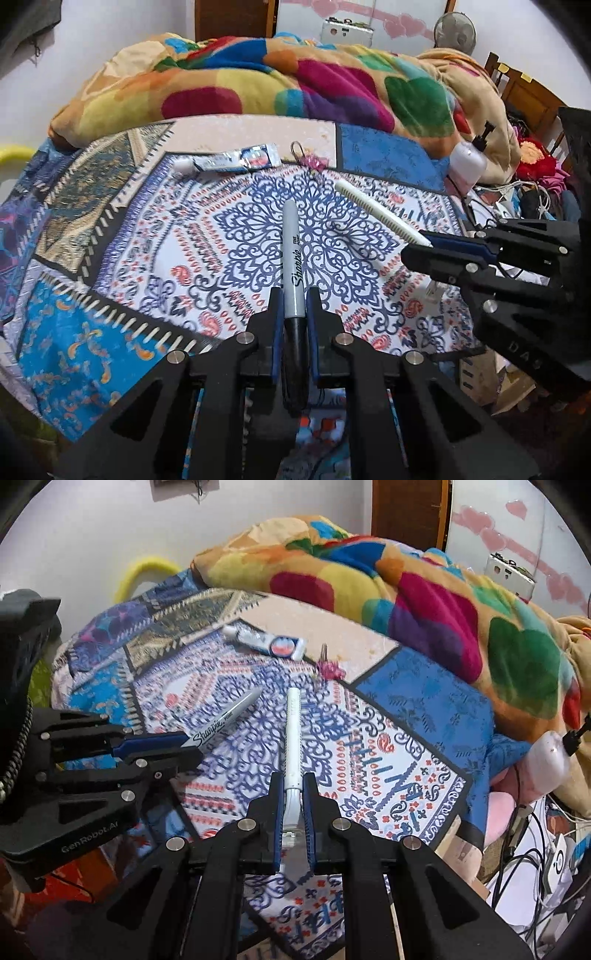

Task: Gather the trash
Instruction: 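Carry the marker and razor with both tools over the white bucket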

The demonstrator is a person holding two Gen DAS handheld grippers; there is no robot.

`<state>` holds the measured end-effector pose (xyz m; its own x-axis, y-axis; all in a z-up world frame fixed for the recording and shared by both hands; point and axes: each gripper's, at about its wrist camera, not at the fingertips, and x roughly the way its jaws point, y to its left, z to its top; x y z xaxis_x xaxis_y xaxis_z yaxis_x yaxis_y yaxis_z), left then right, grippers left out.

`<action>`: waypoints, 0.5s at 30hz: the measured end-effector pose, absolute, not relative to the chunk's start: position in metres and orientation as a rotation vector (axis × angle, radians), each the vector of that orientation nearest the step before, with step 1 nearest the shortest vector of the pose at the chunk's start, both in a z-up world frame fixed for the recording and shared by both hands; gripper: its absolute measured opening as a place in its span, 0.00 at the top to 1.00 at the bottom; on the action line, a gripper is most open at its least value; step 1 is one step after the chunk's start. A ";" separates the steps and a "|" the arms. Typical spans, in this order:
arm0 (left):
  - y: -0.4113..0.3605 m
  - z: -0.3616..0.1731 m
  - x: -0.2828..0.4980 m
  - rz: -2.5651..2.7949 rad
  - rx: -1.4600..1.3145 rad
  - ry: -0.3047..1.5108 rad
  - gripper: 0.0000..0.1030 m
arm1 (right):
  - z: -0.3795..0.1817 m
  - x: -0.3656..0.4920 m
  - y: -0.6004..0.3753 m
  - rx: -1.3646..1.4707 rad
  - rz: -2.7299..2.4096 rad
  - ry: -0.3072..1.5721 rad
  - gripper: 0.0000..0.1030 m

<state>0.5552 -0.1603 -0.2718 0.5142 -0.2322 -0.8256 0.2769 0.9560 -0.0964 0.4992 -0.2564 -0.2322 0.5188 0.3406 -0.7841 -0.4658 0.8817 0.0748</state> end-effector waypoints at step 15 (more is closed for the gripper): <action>-0.138 -0.161 0.472 -0.284 0.048 0.788 0.89 | -0.138 0.441 -0.236 -0.061 0.510 0.751 0.91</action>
<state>0.4719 -0.1382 -0.1606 0.6695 -0.2340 -0.7050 0.2694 0.9610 -0.0631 0.4414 -0.2359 -0.1384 0.6153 0.4212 -0.6663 -0.4639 0.8769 0.1260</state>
